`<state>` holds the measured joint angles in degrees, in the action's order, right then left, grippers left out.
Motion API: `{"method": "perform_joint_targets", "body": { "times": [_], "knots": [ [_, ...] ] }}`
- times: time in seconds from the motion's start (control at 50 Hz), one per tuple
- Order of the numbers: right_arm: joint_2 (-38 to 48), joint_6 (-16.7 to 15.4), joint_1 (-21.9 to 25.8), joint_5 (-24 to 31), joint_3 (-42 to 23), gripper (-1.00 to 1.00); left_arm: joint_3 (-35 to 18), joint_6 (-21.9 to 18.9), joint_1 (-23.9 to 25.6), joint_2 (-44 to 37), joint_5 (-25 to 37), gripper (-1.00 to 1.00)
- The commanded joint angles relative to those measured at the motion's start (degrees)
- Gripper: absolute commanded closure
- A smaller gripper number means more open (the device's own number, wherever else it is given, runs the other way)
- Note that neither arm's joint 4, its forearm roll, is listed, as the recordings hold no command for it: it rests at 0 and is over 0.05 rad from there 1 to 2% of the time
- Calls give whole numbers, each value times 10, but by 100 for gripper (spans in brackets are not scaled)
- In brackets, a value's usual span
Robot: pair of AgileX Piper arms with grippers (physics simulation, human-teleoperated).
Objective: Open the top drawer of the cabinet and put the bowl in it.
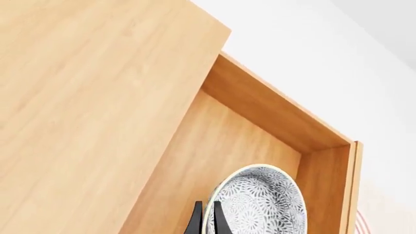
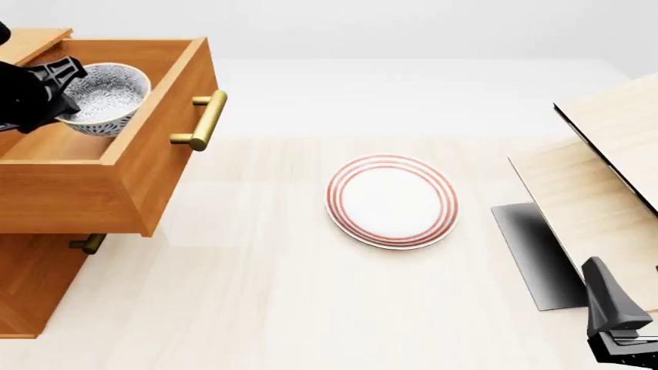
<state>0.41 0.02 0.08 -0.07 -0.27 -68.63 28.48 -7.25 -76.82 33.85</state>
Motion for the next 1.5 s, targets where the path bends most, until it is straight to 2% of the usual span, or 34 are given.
{"method": "perform_joint_targets", "body": {
  "times": [0.02, 0.06, 0.08, 0.46, 0.74, 1.06, 1.5],
  "knots": [
    [0, -1, 0, 0, 0, -100, -12, -9, -1, -1, 3, 100],
    [0, 0, 0, 0, 0, -100, -15, -11, -1, -2, 4, 100],
    [0, 0, 0, 0, 0, -100, -15, -9, 0, 1, 3, -100],
    [0, 0, 0, 0, 0, -100, -51, -23, 3, -6, 32, -100],
    [-1, 0, 0, 0, 0, -100, -57, -35, -2, 11, 54, -100],
    [0, 0, 0, 0, 0, -100, -56, -40, 0, 48, 82, -100],
    [-1, -1, 0, 0, 0, -100, -69, -50, -2, 126, 150, -100]
  ]
}}
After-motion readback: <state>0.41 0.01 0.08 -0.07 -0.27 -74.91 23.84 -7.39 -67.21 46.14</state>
